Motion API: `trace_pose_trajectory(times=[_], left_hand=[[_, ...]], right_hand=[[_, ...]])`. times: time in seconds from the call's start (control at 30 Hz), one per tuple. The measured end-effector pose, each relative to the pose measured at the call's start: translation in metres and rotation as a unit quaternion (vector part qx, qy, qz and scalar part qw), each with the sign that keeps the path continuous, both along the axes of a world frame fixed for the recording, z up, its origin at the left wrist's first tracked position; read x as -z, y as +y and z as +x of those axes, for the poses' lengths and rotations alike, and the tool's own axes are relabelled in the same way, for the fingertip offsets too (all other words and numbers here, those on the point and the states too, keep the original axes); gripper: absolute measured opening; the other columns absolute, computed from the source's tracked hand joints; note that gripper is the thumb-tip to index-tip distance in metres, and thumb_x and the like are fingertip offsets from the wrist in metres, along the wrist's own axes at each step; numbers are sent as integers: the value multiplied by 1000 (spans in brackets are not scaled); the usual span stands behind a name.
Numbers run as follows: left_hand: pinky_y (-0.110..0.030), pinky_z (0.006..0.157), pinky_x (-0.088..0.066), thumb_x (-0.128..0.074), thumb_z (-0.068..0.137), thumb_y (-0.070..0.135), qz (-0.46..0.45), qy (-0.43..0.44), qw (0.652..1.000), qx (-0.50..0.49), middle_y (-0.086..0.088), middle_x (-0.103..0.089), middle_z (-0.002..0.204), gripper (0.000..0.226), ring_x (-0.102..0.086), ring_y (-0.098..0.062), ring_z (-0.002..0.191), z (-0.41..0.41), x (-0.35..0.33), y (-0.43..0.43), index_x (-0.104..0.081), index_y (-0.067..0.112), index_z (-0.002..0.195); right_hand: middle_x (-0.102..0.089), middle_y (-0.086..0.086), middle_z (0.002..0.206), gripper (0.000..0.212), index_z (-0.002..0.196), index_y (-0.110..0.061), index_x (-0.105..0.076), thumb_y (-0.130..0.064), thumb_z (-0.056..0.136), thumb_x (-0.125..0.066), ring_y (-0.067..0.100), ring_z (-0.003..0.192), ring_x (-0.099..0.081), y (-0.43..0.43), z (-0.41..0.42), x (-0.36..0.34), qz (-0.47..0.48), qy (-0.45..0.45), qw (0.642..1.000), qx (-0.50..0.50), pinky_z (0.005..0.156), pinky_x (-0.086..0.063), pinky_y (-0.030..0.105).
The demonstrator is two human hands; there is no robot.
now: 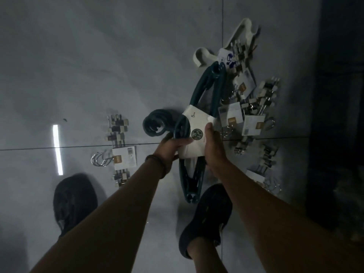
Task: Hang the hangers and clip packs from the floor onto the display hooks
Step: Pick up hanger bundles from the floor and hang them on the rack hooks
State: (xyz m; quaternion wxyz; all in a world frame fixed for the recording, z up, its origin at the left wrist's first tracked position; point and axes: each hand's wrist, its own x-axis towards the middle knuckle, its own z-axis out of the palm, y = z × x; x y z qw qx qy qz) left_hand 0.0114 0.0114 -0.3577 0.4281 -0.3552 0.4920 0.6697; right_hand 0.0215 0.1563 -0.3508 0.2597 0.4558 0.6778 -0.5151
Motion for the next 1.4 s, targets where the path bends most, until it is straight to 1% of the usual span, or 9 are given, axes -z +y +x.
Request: trace_pose_trajectory(times=[0.23, 0.37, 0.47, 0.6, 0.87, 1.03, 1.2, 1.3, 1.4], left_hand=[[-48, 92, -60, -83, 70, 8, -4, 93, 995, 47, -13, -75, 122, 61, -72, -34, 113, -18, -103, -18, -64, 10, 129], [-28, 79, -61, -88, 60, 0, -72, 152, 976, 139, -6, -78, 113, 68, -73, -28, 108, -50, -208, -25, -66, 9, 123], [-33, 83, -60, -94, 46, 16, -114, 195, 944, 242, -1, -78, 112, 83, -73, -23, 106, -85, -311, -23, -65, 15, 124], [-29, 90, -57, -96, 54, 6, -150, 257, 870, 393, 14, -75, 96, 65, -69, -3, 92, -128, -488, -4, -65, 36, 101], [-33, 107, -48, -98, 61, 27, -183, 399, 691, 574, 15, -62, 123, 91, -59, -13, 118, -138, -815, 49, -54, 30, 139], [-56, 115, -40, -77, 52, 81, -373, 622, 560, 401, -8, -53, 149, 119, -47, -34, 139, -90, -897, 58, -42, 28, 153], [-53, 115, -29, -98, 48, 59, -335, 587, 735, 56, -12, -30, 156, 128, -30, -34, 144, 12, -944, 87, -33, 18, 150], [-47, 115, -42, -99, 55, 54, -51, 460, 884, 61, -13, -43, 154, 119, -48, -29, 138, 36, -954, 98, -35, 19, 149], [-53, 95, -58, -87, 75, 35, 205, 375, 886, 180, -23, -71, 126, 59, -71, -39, 111, 64, -976, 109, -71, 9, 125]], right_hand=[[-45, 9, 159, 76, 159, -17, -38, -68, 104, -31, 28, 149, -40, -11, 20, -100, -79, 45, 996, 12, 117, -33, 36], [-39, 8, 152, 87, 155, -14, -35, -56, 89, -74, 20, 140, -43, -7, 4, -211, 58, 179, 981, -41, 117, -43, 41], [-27, 8, 158, 112, 156, -17, -33, -53, 65, -86, 21, 145, -30, 21, -33, -330, 244, 311, 895, -206, 118, -30, 33], [-33, -2, 162, 109, 152, -39, -30, -73, 59, -75, 25, 155, -21, 73, -81, -498, 278, 188, 783, -524, 122, -12, 65], [-68, -19, 120, 90, 133, -36, -57, -41, 54, -99, 3, 107, -65, 114, -77, -781, 79, 219, 859, -455, 91, -55, 25], [-69, -29, 108, 72, 119, -38, -64, -21, 59, -101, -12, 103, -64, 135, -8, -874, 68, 273, 923, -262, 85, -52, 10], [-72, -26, 119, 74, 125, -44, -67, -29, 61, -101, 6, 115, -67, 126, 77, -937, 65, 346, 936, 2, 92, -57, 32], [-76, -22, 114, 65, 124, -39, -68, -16, 69, -96, 8, 109, -72, 100, 130, -972, 49, 392, 911, 122, 80, -57, 28], [-79, -2, 116, 47, 126, -21, -73, -8, 82, -83, 21, 107, -76, 72, 189, -1002, 2, 416, 892, 177, 82, -59, 34]])
